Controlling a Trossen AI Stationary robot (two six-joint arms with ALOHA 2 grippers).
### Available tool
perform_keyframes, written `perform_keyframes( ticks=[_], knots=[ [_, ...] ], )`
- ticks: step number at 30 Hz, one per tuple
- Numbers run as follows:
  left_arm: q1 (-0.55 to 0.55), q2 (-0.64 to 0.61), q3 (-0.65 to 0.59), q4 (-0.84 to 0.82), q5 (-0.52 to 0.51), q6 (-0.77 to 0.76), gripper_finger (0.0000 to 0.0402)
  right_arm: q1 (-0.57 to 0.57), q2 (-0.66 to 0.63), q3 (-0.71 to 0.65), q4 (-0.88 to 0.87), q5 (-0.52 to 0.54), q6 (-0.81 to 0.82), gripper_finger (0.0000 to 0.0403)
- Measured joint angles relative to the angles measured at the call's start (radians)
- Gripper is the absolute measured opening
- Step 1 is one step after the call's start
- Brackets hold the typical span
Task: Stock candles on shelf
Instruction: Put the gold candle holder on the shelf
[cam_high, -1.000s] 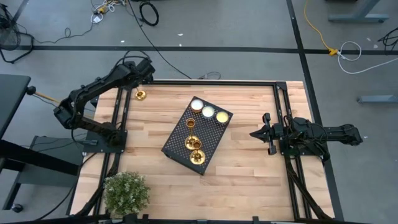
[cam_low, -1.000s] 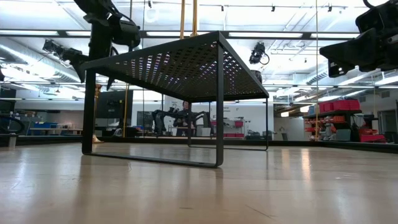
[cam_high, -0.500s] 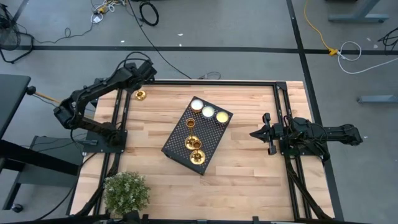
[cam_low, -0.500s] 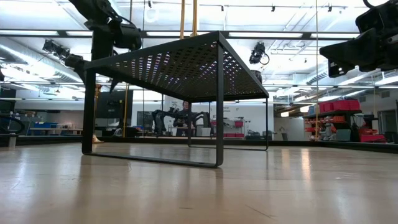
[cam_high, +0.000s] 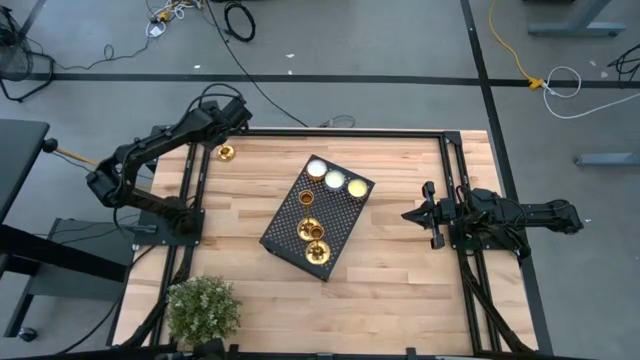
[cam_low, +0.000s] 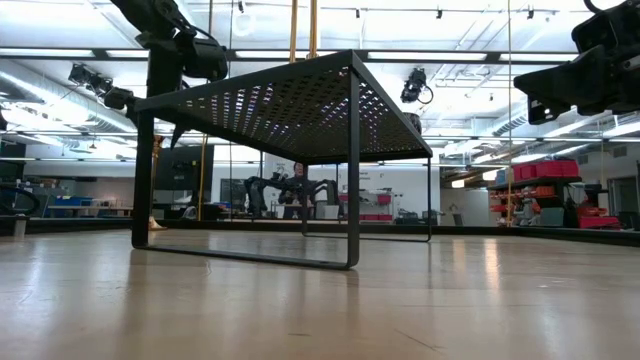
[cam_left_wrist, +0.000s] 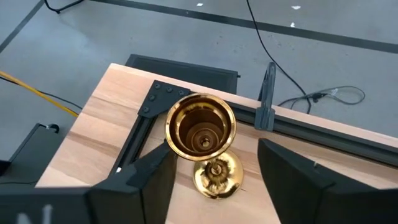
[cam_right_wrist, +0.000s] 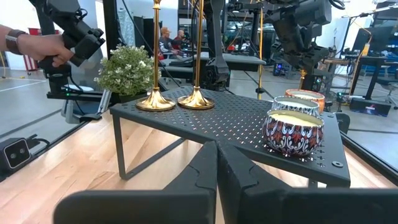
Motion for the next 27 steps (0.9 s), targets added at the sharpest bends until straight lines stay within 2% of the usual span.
perform_keyframes(
  ticks=[27],
  knots=[
    [-0.002,0.000,0.000,0.000,0.026,0.000,0.0104,0.000,0.000,0.000,0.000,0.000,0.000,0.0006]
  ],
)
